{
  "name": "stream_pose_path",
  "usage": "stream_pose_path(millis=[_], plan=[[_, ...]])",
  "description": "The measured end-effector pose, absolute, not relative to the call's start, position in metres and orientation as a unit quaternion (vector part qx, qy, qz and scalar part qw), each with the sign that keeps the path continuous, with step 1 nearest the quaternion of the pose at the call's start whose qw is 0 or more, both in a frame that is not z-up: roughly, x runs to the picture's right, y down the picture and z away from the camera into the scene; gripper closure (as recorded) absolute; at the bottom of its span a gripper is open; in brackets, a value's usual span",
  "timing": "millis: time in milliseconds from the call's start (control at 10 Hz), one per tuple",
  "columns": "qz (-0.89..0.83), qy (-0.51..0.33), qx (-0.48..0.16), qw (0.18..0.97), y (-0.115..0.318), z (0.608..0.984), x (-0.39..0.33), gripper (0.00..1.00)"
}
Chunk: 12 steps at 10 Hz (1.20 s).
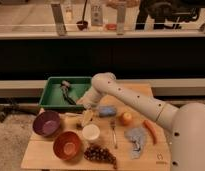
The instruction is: Place banana in metal cup
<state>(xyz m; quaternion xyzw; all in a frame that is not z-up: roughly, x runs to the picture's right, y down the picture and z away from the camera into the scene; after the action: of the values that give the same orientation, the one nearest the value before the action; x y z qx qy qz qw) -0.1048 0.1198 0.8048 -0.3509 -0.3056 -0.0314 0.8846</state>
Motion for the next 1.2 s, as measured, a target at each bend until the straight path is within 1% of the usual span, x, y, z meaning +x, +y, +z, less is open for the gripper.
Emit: stream_pose_path(millis=[1200], plan=[[-0.025,-0.304,-0.350,0.886,0.1176,0.8062,-0.1017,0.20]])
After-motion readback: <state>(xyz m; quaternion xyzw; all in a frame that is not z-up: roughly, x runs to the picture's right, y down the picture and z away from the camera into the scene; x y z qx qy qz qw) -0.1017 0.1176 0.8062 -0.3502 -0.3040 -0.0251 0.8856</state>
